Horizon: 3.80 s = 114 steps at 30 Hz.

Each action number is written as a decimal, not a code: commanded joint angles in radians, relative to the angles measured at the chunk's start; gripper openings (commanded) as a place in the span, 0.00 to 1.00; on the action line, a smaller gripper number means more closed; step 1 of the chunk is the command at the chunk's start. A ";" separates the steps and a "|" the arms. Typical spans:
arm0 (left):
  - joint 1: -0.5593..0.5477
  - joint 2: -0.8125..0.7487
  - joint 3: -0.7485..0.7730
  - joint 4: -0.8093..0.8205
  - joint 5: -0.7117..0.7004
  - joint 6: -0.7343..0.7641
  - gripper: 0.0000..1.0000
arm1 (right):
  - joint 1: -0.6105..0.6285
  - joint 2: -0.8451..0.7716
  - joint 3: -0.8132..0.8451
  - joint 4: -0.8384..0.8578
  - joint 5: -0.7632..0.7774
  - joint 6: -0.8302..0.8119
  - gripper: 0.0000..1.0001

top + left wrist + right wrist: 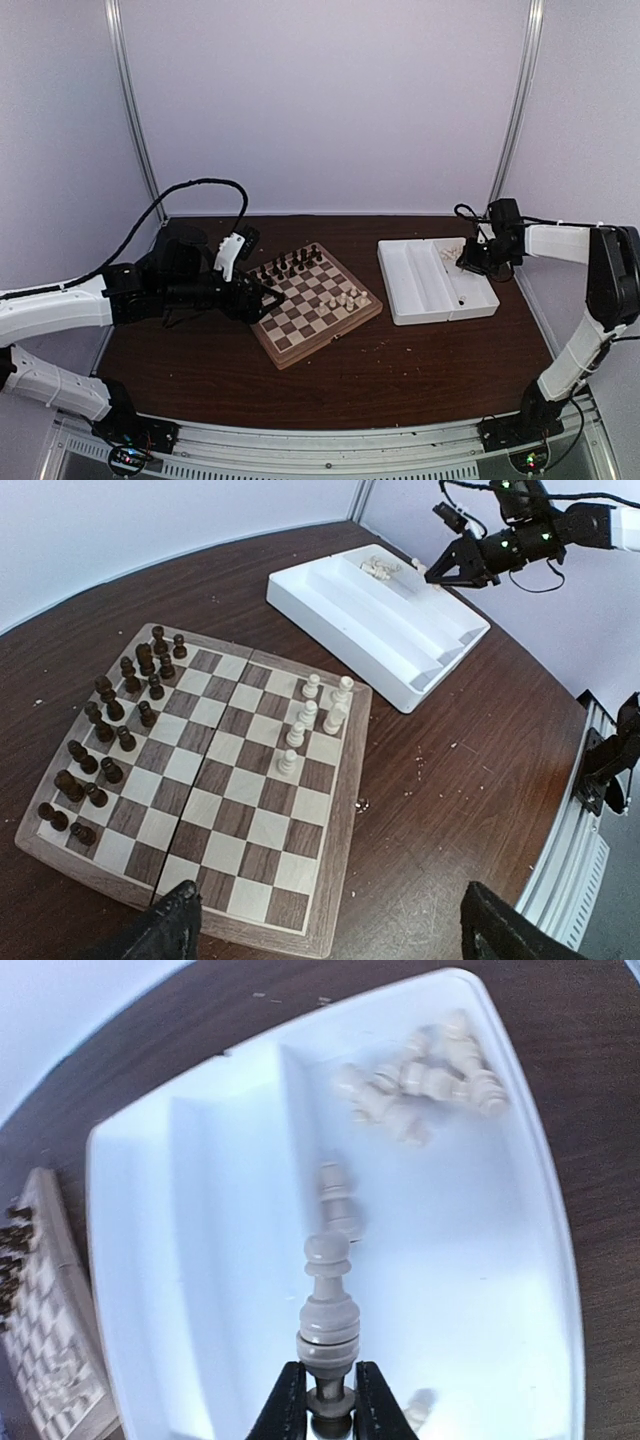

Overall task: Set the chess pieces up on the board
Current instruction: Pick up the chess piece from the storage box.

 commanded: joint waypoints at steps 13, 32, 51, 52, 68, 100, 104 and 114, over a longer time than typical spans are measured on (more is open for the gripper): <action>-0.005 0.198 0.117 0.271 0.224 -0.133 0.88 | 0.251 -0.504 -0.291 0.521 -0.671 -0.007 0.13; -0.040 0.381 0.337 0.415 0.362 -0.295 0.91 | 0.615 -0.528 -0.143 0.254 -0.459 -0.155 0.14; -0.051 0.462 0.354 0.478 0.405 -0.361 0.57 | 0.705 -0.445 -0.105 0.234 -0.421 -0.184 0.15; -0.051 0.468 0.358 0.481 0.407 -0.367 0.57 | 0.706 -0.445 -0.106 0.233 -0.419 -0.185 0.15; -0.051 0.503 0.367 0.515 0.422 -0.391 0.29 | 0.709 -0.416 -0.102 0.215 -0.404 -0.206 0.15; -0.050 0.475 0.338 0.515 0.454 -0.392 0.31 | 0.710 -0.420 -0.118 0.209 -0.380 -0.209 0.15; -0.049 0.477 0.336 0.520 0.454 -0.396 0.25 | 0.710 -0.421 -0.121 0.212 -0.379 -0.208 0.15; -0.050 0.468 0.323 0.517 0.451 -0.392 0.33 | 0.710 -0.424 -0.127 0.212 -0.375 -0.208 0.15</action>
